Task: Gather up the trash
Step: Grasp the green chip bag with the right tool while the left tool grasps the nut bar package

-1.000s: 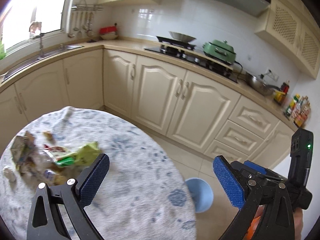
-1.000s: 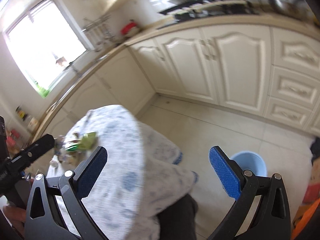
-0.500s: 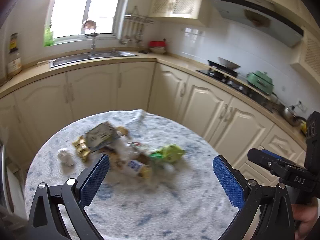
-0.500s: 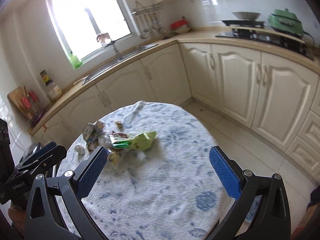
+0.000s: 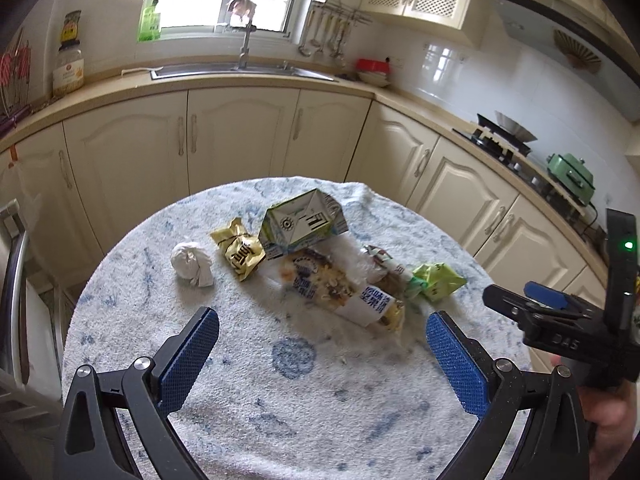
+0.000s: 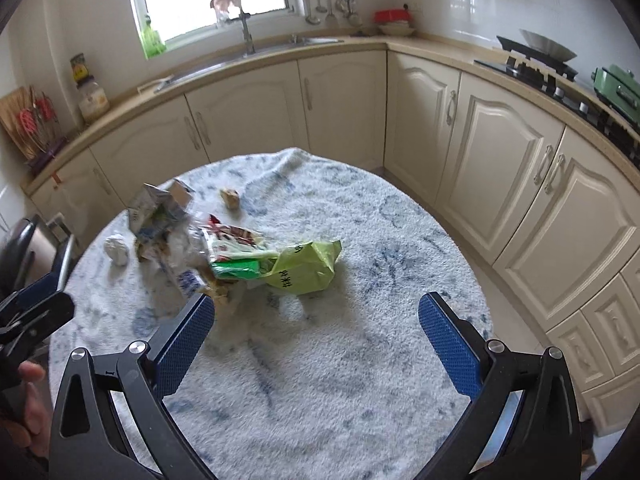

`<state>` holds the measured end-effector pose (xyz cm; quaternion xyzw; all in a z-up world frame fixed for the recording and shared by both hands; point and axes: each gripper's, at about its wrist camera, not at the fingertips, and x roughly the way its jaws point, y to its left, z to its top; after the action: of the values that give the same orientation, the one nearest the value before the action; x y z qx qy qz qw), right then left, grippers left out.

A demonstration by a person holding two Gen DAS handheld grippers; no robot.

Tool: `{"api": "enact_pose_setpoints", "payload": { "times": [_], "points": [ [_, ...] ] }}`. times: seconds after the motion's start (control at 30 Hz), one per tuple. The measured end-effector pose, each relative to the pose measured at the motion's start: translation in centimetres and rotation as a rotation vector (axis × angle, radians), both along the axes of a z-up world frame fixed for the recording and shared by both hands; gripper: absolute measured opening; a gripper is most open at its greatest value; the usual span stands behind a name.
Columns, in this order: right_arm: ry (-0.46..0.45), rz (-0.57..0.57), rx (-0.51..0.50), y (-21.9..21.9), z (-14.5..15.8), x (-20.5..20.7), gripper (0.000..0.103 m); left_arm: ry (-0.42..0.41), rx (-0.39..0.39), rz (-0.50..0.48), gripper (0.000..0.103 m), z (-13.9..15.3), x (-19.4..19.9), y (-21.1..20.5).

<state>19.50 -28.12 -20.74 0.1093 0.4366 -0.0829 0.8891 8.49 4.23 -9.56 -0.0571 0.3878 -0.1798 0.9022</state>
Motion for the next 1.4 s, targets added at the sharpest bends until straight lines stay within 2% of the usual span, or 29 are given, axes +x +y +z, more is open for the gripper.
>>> {"api": "enact_pose_setpoints", "payload": {
  "times": [0.17,0.27,0.37,0.47,0.5,0.53,0.73,0.9,1.03,1.1,1.27,1.4],
  "points": [
    [0.038,-0.020,0.036,-0.7,-2.5,2.9,0.103,0.032,0.005,-0.006,0.102,-0.5,2.9,-1.5],
    [0.056,-0.029,0.062,-1.2,-3.9,4.7,0.097,0.043,0.017,-0.008,0.102,-1.6,5.1,-2.5],
    [0.081,-0.033,0.088,-1.5,-5.2,6.4,0.085,0.057,0.021,-0.005,0.102,-2.3,6.4,-2.8],
    [0.132,-0.006,0.104,-1.1,-7.0,7.5,0.057,0.065,0.029,0.000,0.102,-2.8,7.7,-3.1],
    [0.127,0.000,0.073,-0.7,-7.2,7.5,0.048,0.069,0.032,-0.001,0.102,-3.2,7.9,-3.3],
    [0.126,0.004,0.044,-0.4,-7.3,7.4,0.045,0.073,0.034,-0.003,0.102,-3.4,8.3,-3.5],
    [0.100,-0.002,0.063,-1.0,-7.2,6.5,0.038,0.100,0.036,-0.014,0.102,-4.8,10.3,-5.3],
    [0.090,-0.001,0.083,-1.2,-6.8,4.8,0.038,0.139,0.030,-0.029,0.102,-6.1,12.3,-8.0],
    [0.080,-0.002,0.087,-1.6,-6.3,4.1,0.038,0.171,0.042,0.004,0.102,-7.6,14.6,-10.0],
    [0.077,0.003,0.090,-1.8,-6.1,3.9,0.038,0.187,0.051,0.030,0.100,-8.2,15.9,-10.9],
    [0.062,0.035,0.096,-1.7,-5.5,3.7,0.038,0.203,0.028,0.017,0.079,-9.0,16.7,-10.6],
    [0.053,0.057,0.102,-1.6,-5.2,3.5,0.038,0.225,0.018,0.030,0.078,-9.1,17.3,-9.2]
  ]
}}
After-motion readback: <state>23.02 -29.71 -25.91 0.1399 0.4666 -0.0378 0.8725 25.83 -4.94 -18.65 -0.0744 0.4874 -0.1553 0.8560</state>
